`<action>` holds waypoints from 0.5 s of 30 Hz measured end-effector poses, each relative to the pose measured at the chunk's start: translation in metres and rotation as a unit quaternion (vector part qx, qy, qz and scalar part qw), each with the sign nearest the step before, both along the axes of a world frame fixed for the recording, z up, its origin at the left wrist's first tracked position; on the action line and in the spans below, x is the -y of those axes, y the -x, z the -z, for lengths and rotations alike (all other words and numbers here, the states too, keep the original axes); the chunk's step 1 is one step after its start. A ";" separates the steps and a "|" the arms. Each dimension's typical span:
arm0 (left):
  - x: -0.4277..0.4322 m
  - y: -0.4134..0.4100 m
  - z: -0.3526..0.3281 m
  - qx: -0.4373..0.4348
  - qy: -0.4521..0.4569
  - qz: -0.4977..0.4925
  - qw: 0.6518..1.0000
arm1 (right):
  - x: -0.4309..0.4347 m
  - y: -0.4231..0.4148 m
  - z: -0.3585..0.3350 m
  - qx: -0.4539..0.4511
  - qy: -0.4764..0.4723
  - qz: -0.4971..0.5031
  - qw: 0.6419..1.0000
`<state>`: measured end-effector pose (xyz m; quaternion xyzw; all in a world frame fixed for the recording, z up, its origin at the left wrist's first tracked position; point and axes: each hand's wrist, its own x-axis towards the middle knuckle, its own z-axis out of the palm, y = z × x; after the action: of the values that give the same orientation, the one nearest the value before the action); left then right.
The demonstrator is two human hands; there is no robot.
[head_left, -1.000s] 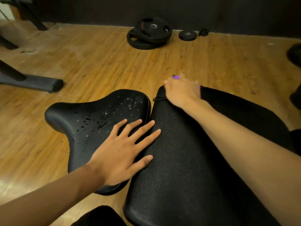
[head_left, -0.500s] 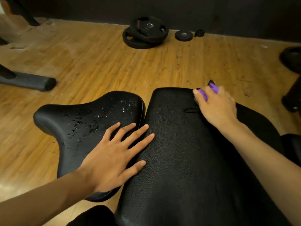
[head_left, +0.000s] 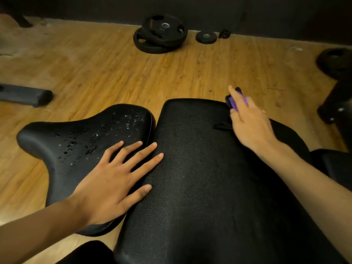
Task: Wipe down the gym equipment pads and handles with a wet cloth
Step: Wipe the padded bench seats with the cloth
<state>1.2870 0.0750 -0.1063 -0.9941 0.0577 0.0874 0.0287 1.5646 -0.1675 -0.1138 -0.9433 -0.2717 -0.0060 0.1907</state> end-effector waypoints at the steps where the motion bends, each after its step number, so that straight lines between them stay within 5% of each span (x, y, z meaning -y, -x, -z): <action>1: 0.001 0.000 0.001 0.004 -0.002 0.001 1.000 | 0.010 -0.002 0.001 -0.006 0.021 0.009 1.000; 4: 0.001 -0.001 0.001 0.000 0.000 -0.002 1.000 | -0.017 -0.009 -0.004 -0.004 0.045 0.028 0.999; 10: 0.000 -0.001 0.002 0.009 -0.002 0.002 1.000 | -0.141 0.010 -0.013 0.066 0.081 -0.097 0.990; 15: 0.000 0.001 0.000 0.015 -0.006 0.006 1.000 | -0.039 -0.017 -0.003 0.031 0.016 0.001 0.999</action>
<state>1.2857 0.0751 -0.1064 -0.9948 0.0623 0.0728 0.0359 1.5814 -0.1285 -0.1113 -0.9458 -0.2766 -0.0314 0.1672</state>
